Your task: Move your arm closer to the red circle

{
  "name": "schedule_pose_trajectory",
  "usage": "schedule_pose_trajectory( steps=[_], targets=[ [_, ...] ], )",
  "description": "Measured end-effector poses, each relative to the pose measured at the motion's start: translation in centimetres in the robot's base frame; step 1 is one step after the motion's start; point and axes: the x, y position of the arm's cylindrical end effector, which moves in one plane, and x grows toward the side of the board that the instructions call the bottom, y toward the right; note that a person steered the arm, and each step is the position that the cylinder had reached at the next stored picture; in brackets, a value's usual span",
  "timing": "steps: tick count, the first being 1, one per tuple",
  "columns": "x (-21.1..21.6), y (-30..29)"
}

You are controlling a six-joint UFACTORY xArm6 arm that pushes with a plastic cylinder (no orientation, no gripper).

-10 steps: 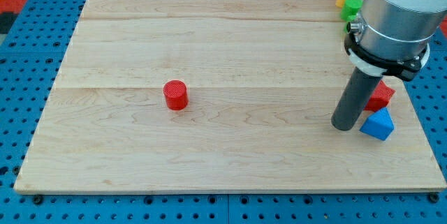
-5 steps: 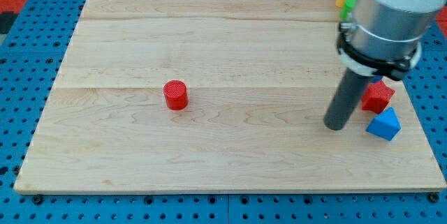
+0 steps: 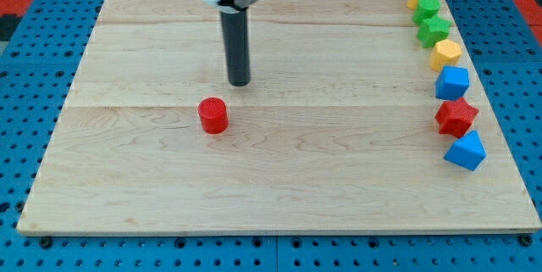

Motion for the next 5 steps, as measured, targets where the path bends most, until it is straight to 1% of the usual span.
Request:
schedule_pose_trajectory(
  steps=[2,3,4,5],
  targets=[
    [1.5,-5.3],
    [2.2,-5.8],
    [3.3,-4.7],
    [5.6,-3.5]
  ],
)
